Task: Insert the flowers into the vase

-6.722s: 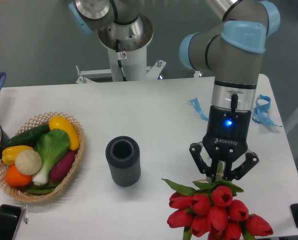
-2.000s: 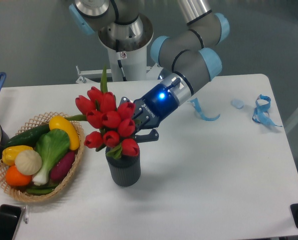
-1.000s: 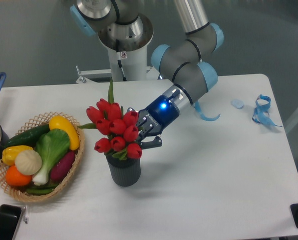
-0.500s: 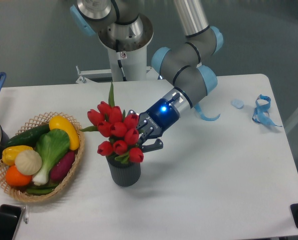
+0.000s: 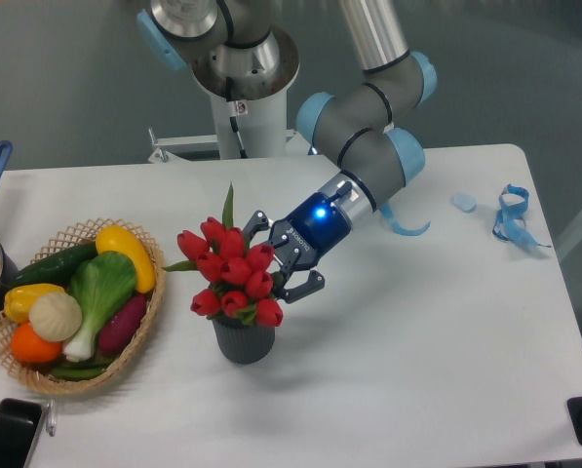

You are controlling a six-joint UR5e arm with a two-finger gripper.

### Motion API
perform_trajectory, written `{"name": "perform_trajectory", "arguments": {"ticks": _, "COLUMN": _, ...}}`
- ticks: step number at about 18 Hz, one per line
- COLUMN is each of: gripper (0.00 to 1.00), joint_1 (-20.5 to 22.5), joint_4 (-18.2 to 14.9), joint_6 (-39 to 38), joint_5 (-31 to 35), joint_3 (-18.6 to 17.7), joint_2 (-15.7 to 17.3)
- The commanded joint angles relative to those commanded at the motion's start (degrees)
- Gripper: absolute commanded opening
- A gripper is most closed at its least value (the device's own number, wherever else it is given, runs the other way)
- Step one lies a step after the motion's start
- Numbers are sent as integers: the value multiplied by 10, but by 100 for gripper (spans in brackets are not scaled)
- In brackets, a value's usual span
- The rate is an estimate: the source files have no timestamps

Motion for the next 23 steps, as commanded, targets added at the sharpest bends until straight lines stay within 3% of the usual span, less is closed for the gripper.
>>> {"name": "perform_trajectory", "arguments": {"ticks": 2, "gripper": 98, "joint_1": 3, "joint_4": -1, "joint_6": 4, "joint_5": 0, "joint_3": 0, "joint_2": 2}}
{"name": "perform_trajectory", "arguments": {"ticks": 3, "gripper": 100, "joint_1": 4, "joint_4": -1, "joint_6": 5, "joint_5": 2, "joint_3": 0, "joint_2": 3}}
{"name": "perform_trajectory", "arguments": {"ticks": 8, "gripper": 100, "joint_1": 8, "joint_4": -1, "joint_6": 19, "joint_5": 5, "joint_3": 1, "joint_2": 11}}
{"name": "perform_trajectory", "arguments": {"ticks": 12, "gripper": 100, "joint_1": 25, "joint_4": -2, "joint_6": 19, "joint_5": 7, "joint_3": -16, "joint_2": 49}}
{"name": "perform_trajectory", "arguments": {"ticks": 16, "gripper": 100, "joint_1": 45, "joint_4": -3, "joint_6": 18, "joint_5": 139, "joint_3": -13, "joint_2": 79}}
{"name": "perform_trajectory", "arguments": {"ticks": 20, "gripper": 100, "joint_1": 56, "joint_4": -3, "joint_6": 18, "joint_5": 194, "joint_3": -12, "joint_2": 112}}
{"name": "perform_trajectory", "arguments": {"ticks": 23, "gripper": 100, "joint_1": 61, "joint_4": -4, "joint_6": 17, "joint_5": 276, "joint_3": 18, "joint_2": 141}}
